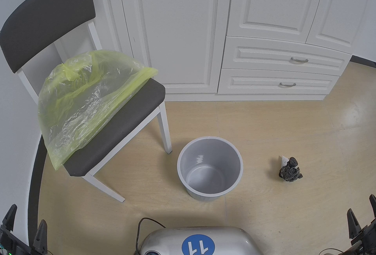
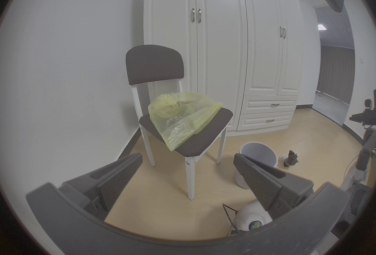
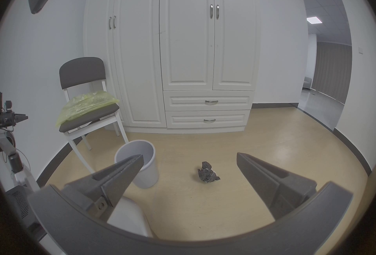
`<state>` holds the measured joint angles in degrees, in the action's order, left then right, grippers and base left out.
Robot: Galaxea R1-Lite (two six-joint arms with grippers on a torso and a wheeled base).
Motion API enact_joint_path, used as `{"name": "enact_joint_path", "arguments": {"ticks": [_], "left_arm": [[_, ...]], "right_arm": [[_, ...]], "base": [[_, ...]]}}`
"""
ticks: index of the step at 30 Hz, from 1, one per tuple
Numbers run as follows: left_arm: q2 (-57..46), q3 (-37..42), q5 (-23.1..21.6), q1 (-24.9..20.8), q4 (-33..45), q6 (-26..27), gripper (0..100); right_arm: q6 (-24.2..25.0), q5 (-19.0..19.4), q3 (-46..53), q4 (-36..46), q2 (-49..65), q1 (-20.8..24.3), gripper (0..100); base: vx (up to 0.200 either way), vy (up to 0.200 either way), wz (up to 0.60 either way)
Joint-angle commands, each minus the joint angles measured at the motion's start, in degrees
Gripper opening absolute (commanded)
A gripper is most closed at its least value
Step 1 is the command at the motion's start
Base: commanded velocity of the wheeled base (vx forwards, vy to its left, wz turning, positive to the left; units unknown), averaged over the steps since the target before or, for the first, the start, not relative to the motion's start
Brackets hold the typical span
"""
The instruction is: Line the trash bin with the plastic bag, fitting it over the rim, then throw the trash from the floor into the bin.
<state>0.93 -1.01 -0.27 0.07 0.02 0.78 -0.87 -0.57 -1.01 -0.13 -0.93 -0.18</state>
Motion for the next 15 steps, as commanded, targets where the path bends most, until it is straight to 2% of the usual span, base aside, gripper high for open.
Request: {"name": "enact_joint_path", "arguments": {"ticks": [1, 15], "left_arm": [[-0.93, 1.01, 0.00, 0.01, -0.02, 0.10, 100], [-0.93, 1.01, -0.70, 0.10, -0.29, 1.42, 100]], "right_arm": [[-0.01, -0.04, 1.01, -0.04, 0.57, -0.34, 100], [-1.33, 1.19, 1.01, -0.31, -0.48, -0.87, 100]], "base": [[0.000, 0.000, 0.00], [0.000, 0.000, 0.00]]}}
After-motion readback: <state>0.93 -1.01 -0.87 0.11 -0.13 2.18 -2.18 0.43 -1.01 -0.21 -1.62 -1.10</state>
